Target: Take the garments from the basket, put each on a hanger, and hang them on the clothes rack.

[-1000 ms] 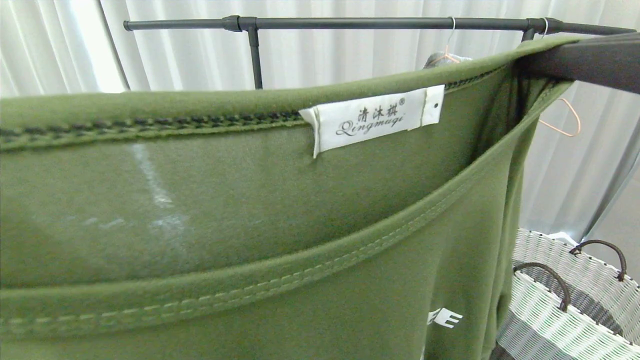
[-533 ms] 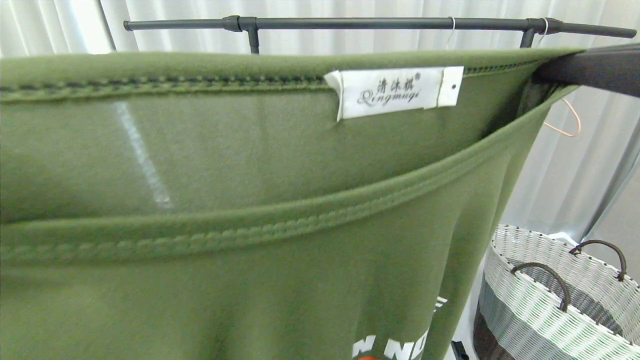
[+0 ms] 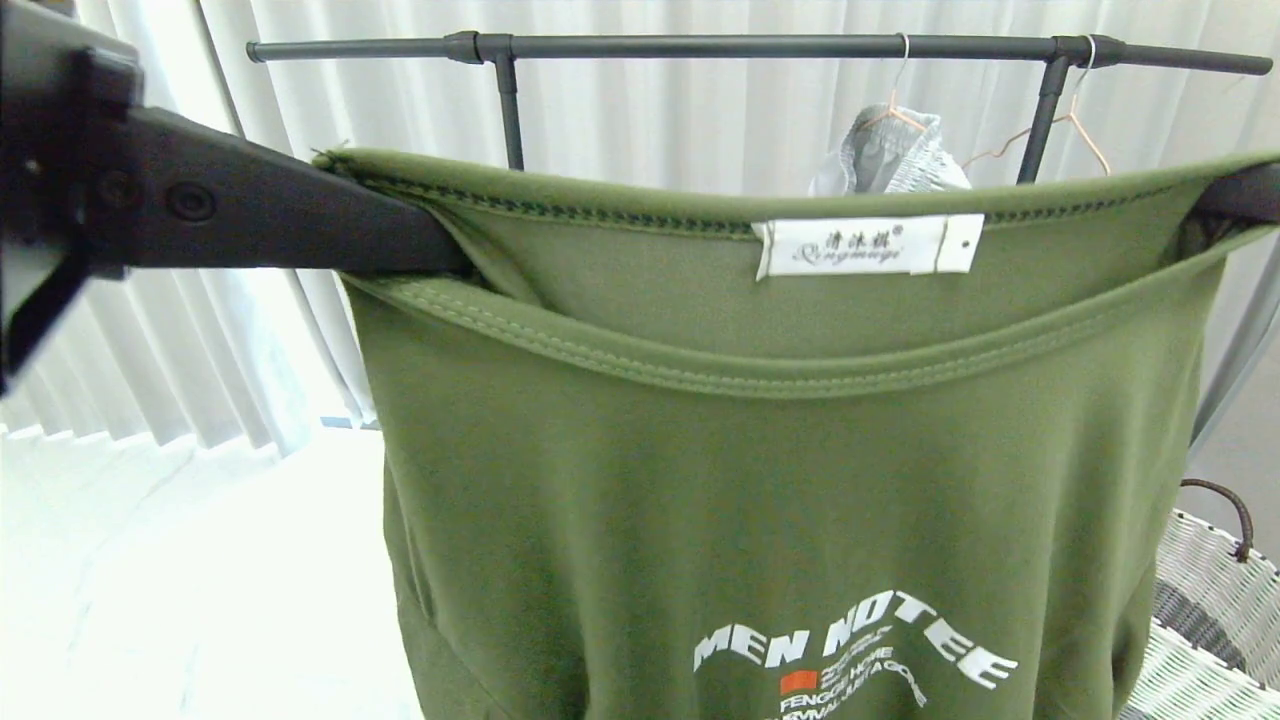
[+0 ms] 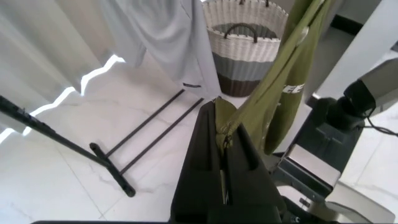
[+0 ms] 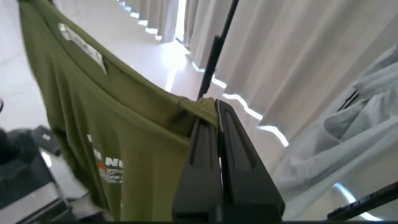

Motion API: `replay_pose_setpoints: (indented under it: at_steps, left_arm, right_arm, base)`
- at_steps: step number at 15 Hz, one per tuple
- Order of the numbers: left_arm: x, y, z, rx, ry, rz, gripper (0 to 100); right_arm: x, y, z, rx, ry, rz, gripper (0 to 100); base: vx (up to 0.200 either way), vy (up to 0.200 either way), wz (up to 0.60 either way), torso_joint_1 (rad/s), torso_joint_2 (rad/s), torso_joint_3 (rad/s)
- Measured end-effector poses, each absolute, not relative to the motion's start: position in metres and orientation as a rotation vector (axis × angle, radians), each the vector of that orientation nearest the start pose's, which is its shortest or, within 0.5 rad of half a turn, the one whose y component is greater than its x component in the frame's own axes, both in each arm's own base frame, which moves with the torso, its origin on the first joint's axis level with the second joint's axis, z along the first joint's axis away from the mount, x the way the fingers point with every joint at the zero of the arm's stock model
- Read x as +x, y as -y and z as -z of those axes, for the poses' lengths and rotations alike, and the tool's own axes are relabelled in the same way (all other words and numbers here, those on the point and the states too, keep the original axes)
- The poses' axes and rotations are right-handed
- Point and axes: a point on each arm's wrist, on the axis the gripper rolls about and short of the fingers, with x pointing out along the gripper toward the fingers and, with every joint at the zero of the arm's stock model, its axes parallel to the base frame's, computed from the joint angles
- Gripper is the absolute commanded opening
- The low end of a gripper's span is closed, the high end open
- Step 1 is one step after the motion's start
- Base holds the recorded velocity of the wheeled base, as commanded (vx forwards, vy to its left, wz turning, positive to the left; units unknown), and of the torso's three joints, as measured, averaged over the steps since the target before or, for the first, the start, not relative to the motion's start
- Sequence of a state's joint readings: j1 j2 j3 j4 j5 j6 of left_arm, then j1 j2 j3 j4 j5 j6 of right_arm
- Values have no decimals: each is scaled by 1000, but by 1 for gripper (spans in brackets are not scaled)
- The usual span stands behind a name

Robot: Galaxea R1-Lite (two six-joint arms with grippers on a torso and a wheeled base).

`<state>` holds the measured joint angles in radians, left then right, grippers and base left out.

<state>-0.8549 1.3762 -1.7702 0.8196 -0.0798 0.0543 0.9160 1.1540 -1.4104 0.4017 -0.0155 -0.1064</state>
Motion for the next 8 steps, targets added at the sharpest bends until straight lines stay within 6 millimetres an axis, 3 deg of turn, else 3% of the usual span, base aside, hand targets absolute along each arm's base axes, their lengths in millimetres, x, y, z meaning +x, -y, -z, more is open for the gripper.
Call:
replay_pose_setpoints:
  at_steps: [8]
  left_arm:
    - [113,136,-384,230,-410,940,0]
  right_arm:
    - [74,-99,-373,-165,-86,-919,0]
  base:
    - [0,0,0,0,0,0]
